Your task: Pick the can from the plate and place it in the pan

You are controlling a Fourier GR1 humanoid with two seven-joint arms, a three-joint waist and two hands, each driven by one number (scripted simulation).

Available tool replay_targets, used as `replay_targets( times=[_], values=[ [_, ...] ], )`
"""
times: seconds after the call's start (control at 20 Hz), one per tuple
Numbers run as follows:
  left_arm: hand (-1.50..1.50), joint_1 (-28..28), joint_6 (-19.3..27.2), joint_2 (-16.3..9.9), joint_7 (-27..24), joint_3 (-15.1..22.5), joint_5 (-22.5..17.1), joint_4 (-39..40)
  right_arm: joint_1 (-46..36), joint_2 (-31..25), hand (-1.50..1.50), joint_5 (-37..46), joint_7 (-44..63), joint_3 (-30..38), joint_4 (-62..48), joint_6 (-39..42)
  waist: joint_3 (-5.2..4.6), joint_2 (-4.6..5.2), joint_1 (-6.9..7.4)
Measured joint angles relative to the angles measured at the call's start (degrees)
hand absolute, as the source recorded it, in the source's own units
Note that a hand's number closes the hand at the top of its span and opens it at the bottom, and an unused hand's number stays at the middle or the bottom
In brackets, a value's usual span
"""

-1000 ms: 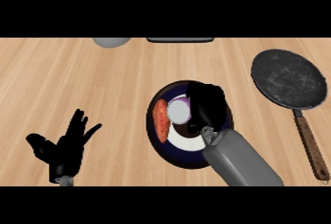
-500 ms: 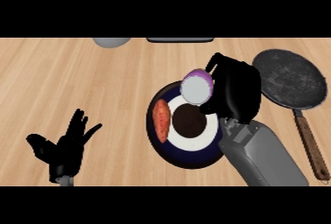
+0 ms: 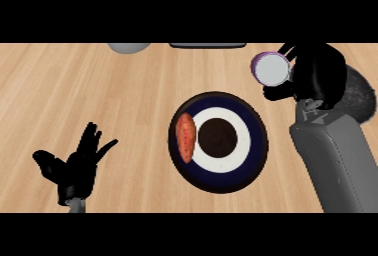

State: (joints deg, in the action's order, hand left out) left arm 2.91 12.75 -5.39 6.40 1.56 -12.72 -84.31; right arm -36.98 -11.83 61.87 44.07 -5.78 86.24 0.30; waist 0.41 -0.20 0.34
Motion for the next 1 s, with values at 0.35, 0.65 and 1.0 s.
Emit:
replay_targets(
  times=[0.35, 0.65, 1.0],
  values=[
    [0.0, -0.18, -0.58, 0.74, -0.31, 0.53, 0.05, -0.3, -2.63, -6.16, 1.5, -0.51, -11.8, 7.91, -18.16, -11.08, 0.01, 0.33, 0.78],
    [0.0, -0.34, -0.95, 0.87, 0.62, 1.52, 0.41, -1.24, -6.67, -11.25, 1.5, -4.84, -24.02, 15.42, -35.97, -19.13, -0.03, 0.77, 1.62],
    [0.0, -1.91, -1.31, 1.13, 1.05, 1.67, 0.3, -0.82, -10.51, -17.0, -1.5, -5.58, -32.39, 20.34, -53.96, -25.52, 0.0, 1.6, 3.31]
  ],
)
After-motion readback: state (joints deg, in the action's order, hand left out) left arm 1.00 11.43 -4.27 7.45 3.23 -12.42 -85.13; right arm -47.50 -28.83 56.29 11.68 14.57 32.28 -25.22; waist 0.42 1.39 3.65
